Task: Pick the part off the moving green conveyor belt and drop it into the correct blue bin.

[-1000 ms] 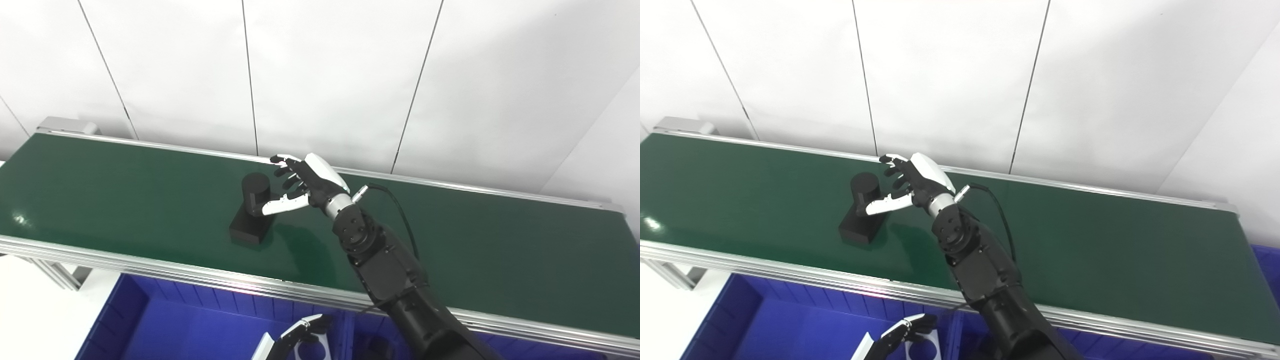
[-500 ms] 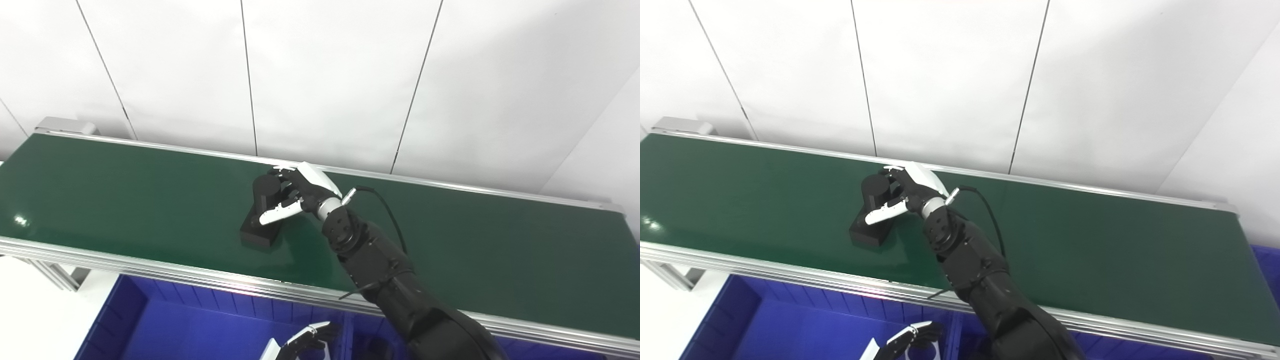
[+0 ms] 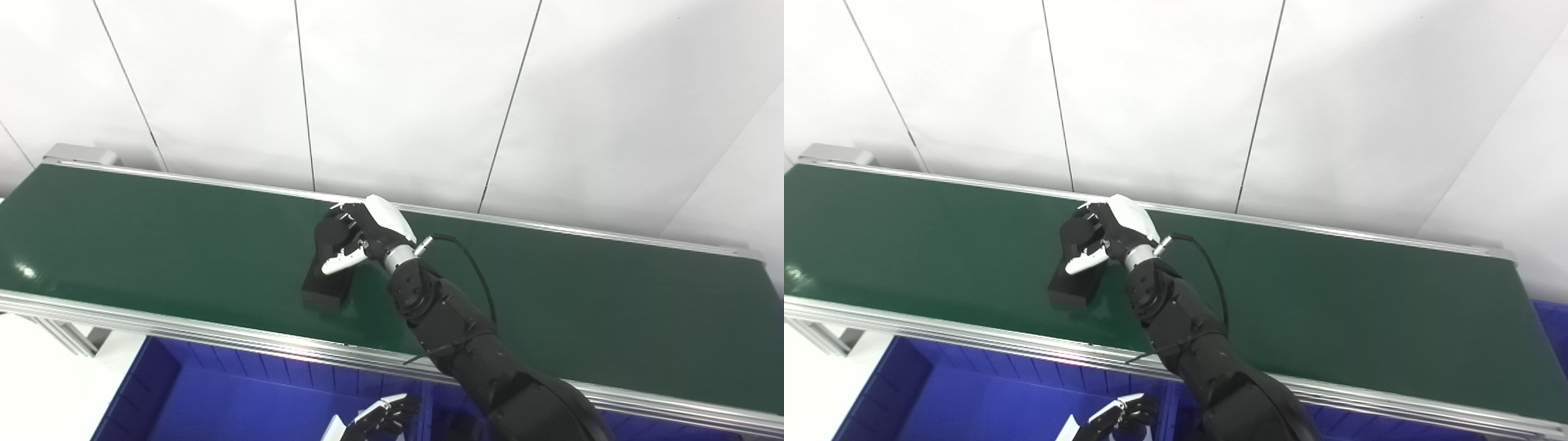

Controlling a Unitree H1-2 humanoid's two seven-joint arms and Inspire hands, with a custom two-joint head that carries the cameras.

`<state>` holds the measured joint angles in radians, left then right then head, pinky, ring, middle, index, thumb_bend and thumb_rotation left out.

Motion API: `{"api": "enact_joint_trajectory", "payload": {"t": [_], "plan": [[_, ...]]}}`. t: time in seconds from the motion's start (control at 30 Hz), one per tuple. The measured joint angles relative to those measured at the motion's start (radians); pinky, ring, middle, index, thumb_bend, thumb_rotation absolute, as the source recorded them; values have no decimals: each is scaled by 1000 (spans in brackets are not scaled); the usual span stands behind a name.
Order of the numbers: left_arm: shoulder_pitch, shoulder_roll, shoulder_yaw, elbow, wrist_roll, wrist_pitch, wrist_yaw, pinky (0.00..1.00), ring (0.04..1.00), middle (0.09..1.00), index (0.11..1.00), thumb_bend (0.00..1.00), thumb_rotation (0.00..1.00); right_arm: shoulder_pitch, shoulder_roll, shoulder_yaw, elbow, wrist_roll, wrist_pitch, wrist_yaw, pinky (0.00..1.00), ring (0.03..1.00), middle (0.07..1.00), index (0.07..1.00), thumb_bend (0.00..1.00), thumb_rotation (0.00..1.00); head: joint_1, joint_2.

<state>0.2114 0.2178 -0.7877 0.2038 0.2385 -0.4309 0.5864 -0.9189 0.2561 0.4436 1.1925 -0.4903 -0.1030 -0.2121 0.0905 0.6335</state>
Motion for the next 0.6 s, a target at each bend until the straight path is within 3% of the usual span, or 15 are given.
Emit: {"api": "enact_joint_trajectory", "payload": {"t": [0.1,0.2,0.3,0.6], "plan": [[0,1,0,0,0,0,2,657,712,766,791,858,412,6,1,9,1,-15,-1,-50,387,385,493,567,507,0,-5,2],[0,1,4,0,0,0,4,679,730,774,791,862,432,11,1,12,2,-24,-3,-84,385,413,527,498,514,0,-12,3],[0,3,7,0,1,0,5,687,733,774,792,850,431,17,0,15,2,-31,-11,-105,392,387,492,550,508,0,-20,5],[-2,11,11,-1,15,0,6,719,760,788,804,850,448,23,-1,19,37,-42,-40,-197,375,412,532,509,509,0,-29,11]]}}
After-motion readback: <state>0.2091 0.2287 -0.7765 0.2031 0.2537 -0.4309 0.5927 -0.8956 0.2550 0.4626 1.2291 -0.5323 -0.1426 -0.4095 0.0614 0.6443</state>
